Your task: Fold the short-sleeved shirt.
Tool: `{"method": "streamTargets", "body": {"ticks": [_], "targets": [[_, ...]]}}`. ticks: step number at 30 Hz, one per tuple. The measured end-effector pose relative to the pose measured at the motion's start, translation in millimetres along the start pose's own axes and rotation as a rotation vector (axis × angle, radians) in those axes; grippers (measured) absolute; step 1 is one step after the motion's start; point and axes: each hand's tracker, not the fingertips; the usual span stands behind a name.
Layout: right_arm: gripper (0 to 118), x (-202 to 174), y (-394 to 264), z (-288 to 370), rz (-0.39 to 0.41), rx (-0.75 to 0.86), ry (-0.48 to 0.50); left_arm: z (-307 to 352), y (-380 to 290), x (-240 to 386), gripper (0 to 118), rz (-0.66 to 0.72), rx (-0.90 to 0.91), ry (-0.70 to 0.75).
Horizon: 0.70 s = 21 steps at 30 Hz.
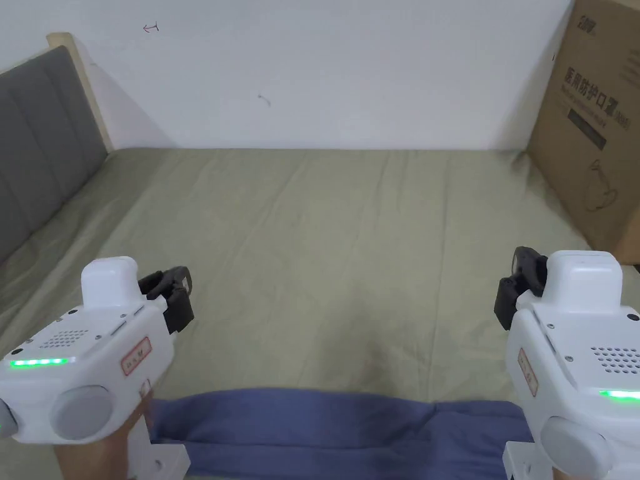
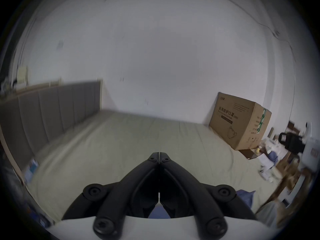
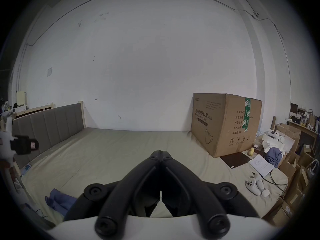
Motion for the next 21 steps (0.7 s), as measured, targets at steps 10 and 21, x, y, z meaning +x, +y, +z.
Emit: {"method": "streamTargets", "body": {"ticks": [10,21], "targets": [[0,-16.2,-8.9,-1.6,-0.003,-0.056,0.023,-17.9,-65.7,-125.2,0,0.359,-0.400,-0.083],[0,-35.7,-21.7,-15.0,0.029,-0.143,0.038,-33.9,-97.9,-172.5,103,0.507,-0.622,0.010]]}}
